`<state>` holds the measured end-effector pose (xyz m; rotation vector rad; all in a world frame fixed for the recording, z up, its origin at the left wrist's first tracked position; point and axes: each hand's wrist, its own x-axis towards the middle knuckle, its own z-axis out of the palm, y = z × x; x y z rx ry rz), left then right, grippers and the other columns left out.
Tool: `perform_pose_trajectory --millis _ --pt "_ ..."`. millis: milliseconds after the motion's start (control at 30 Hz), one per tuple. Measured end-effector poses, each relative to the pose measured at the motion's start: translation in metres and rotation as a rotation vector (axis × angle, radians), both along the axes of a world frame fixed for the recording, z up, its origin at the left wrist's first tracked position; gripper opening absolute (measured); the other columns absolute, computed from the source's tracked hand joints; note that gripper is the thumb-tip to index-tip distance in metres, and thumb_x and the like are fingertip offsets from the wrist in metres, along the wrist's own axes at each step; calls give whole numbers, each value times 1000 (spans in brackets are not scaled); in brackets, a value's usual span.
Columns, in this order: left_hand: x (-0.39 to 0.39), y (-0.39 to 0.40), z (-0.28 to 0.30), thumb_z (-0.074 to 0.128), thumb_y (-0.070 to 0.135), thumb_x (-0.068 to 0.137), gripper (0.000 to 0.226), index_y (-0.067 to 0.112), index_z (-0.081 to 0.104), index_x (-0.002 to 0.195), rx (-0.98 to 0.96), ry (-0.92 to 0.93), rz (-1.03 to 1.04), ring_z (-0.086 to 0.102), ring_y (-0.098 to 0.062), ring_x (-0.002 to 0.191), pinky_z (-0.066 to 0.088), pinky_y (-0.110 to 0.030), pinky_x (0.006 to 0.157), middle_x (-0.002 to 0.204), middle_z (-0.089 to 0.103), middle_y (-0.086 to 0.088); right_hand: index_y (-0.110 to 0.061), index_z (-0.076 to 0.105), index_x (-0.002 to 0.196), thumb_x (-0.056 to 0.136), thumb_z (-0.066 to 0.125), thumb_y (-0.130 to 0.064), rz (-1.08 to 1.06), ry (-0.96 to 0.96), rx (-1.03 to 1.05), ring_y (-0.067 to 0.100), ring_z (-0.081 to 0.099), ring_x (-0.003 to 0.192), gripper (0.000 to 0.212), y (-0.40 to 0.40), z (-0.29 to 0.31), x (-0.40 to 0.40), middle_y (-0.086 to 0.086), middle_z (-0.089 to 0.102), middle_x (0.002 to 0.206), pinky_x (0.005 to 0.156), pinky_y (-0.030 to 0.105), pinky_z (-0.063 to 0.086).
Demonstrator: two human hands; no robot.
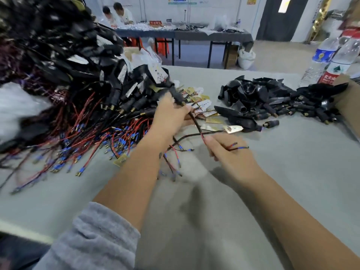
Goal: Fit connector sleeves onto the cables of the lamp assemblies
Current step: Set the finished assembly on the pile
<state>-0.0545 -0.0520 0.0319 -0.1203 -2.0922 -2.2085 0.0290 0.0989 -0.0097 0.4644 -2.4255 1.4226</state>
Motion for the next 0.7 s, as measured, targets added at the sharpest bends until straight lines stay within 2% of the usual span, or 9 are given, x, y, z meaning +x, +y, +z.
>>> perform_pose_trajectory --millis 100,200,233,267,333,400,467,633,700 --pt "-11 -39 29 51 -7 94 20 12 56 92 -144 -6 -20 62 -11 64 54 -20 51 80 62 -6 -19 37 63 101 50 -24 101 224 278 12 35 60 41 -34 18 -9 -2 34 59 58 31 30" --pt "-26 -79 52 49 -6 93 30 18 54 77 -286 24 75 53 -6 50 49 -16 46 76 60 -6 -20 59 86 96 56 -24 178 292 410 10 49 78 11 -74 41 -25 -10 55 80 71 32 42" --pt "-31 -91 56 49 -7 92 30 18 53 76 -304 24 119 50 -6 47 48 -18 44 75 60 -8 -22 62 106 94 59 -24 184 257 451 11 55 93 13 -86 46 -30 -8 62 100 80 34 46" --pt "-37 -102 58 50 -7 91 27 16 56 78 -337 27 166 51 -10 47 47 -20 46 76 61 -10 -27 55 125 93 60 -27 195 199 508 12 54 109 33 -95 48 -35 -7 60 121 89 35 47" --pt "-46 -120 52 55 -1 86 21 16 67 94 -491 44 284 62 -26 66 54 -31 65 87 68 -15 -35 36 142 92 61 -32 234 71 554 13 49 122 56 -106 46 -40 -9 47 141 98 37 45" --pt "-51 -136 39 59 7 85 27 15 71 108 -728 43 415 66 -37 92 54 -40 83 100 72 -14 -38 34 142 92 61 -34 263 16 533 9 51 108 57 -106 38 -38 -10 47 137 91 33 45" --pt "-50 -146 27 61 13 87 27 18 71 112 -878 40 499 63 -32 105 51 -36 87 108 71 -8 -37 40 138 93 60 -33 264 -29 513 6 48 94 49 -96 27 -35 -11 52 126 83 29 42" --pt "-50 -142 16 56 13 88 42 18 57 129 -1007 140 609 52 -37 118 45 -44 96 124 61 -14 -27 58 124 94 58 -23 148 -81 442 0 50 77 30 -54 14 -29 -15 55 102 79 26 43" --pt "-42 -124 16 52 7 85 46 14 51 130 -865 284 701 48 -35 116 41 -42 97 122 57 -13 -26 62 117 94 58 -20 75 -100 382 -1 49 77 25 -34 9 -29 -18 54 95 79 26 43"
